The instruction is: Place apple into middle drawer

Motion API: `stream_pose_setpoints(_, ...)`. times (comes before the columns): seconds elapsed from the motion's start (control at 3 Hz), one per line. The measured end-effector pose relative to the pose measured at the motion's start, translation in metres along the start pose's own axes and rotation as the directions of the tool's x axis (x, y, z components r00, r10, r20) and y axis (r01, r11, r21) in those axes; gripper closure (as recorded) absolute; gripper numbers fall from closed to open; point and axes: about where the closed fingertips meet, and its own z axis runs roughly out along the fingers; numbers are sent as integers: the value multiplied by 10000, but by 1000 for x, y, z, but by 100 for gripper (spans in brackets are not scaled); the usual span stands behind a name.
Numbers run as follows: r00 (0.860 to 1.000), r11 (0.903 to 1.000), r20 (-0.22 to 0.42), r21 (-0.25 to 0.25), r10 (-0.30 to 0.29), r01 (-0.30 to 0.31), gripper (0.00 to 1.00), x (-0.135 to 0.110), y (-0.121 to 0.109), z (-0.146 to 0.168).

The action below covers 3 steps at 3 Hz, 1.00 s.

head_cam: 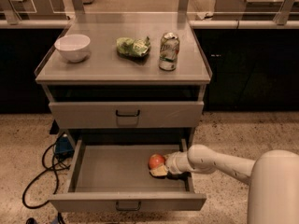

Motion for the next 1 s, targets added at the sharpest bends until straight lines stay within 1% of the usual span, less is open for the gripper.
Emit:
stream_pose_setpoints(0.33, 10000, 10000, -2, -2, 1, -1, 100, 0, 0, 0)
stream_pose_setpoints(0.67, 10000, 10000, -2, -2, 1, -1, 81, 0, 0, 0)
stream_pose_setpoints(1.0, 10000, 10000, -2, -2, 1, -1, 58, 0, 0, 0)
